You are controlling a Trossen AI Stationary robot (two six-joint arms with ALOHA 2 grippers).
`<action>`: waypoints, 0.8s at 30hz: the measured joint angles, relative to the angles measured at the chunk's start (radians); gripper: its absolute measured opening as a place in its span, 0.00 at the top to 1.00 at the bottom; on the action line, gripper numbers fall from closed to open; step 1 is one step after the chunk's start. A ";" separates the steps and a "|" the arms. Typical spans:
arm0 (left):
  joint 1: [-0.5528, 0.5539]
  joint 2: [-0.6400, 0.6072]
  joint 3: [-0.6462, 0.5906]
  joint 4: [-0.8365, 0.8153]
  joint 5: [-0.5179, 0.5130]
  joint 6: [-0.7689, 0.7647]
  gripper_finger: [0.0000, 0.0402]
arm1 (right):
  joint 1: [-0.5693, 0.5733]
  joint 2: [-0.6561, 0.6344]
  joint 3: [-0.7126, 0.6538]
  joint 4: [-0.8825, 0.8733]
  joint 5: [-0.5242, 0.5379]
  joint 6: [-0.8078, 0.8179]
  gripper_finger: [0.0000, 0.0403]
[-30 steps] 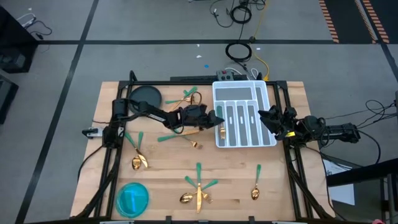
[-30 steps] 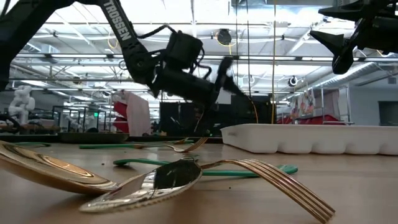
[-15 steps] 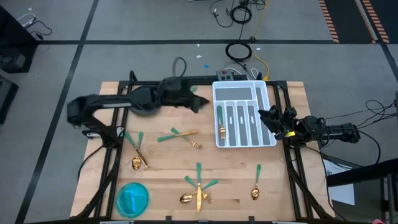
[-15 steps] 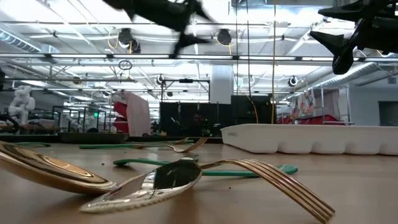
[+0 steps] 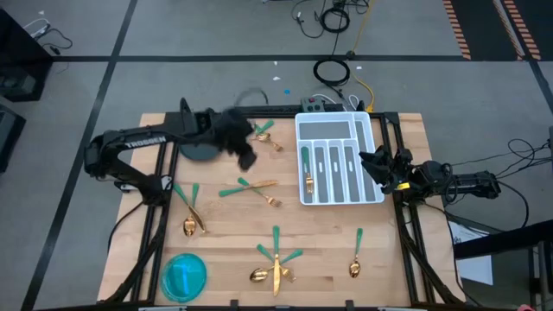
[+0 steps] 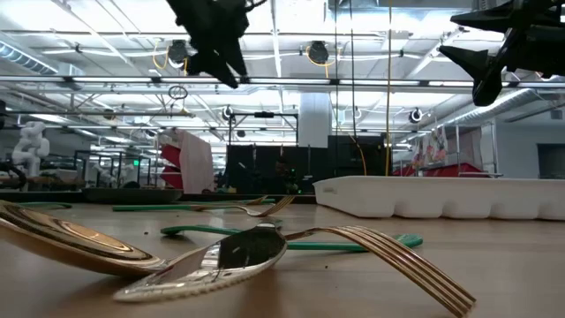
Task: Sort silverware
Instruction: Put the green spoon into the white silverware organizer
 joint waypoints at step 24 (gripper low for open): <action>-0.870 0.083 -0.031 0.046 -0.445 -0.733 0.51 | 0.034 0.175 0.015 -0.156 -0.176 0.267 0.47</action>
